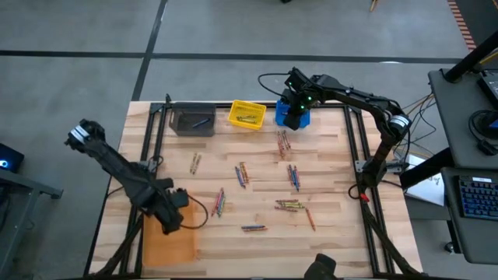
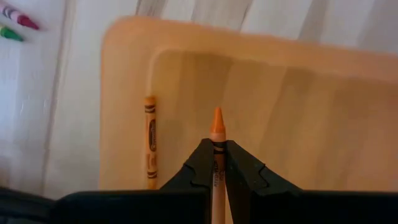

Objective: Sort crayons
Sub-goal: Put the orange crayon into the orange bin

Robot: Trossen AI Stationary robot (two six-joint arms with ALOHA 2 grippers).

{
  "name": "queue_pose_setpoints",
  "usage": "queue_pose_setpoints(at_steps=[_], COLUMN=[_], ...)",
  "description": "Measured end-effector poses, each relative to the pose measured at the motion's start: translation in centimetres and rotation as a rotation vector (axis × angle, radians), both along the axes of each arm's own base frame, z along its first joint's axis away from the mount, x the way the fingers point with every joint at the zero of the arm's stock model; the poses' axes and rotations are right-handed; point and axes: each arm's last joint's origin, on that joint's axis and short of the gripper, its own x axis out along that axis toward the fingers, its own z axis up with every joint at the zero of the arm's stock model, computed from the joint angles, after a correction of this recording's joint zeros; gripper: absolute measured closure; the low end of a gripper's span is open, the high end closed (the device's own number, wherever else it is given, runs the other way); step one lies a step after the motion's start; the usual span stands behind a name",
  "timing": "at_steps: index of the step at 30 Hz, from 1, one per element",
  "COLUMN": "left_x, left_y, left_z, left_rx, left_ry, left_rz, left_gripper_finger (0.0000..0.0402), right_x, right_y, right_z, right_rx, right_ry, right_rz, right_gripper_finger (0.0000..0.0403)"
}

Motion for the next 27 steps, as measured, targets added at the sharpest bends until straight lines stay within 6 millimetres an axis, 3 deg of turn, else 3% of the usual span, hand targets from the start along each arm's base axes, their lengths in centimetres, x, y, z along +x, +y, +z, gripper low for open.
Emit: queue_pose_setpoints(at_steps=[15, 21, 27], left_x=[1.5, 1.2, 1.1], left_y=[-1.7, -1.6, -1.5], left_z=[-4.9, -5.4, -5.5], left_rx=[0.135, 0.12, 0.128], left_ry=[0.038, 0.022, 0.033], left_rz=[-0.11, -0.072, -0.063], left_gripper_finger=[0.0401, 0.04, 0.0373], right_x=[0.0, 0.0, 0.0], right_y=[0.0, 0.0, 0.0], right_z=[0.0, 0.0, 0.0], right_rx=[-0.003, -0.002, -0.002], right_ry=[0.002, 0.003, 0.003], right_rz=[0.009, 0.009, 0.008], right_gripper_finger=[0.0394, 0.0394, 0.0394])
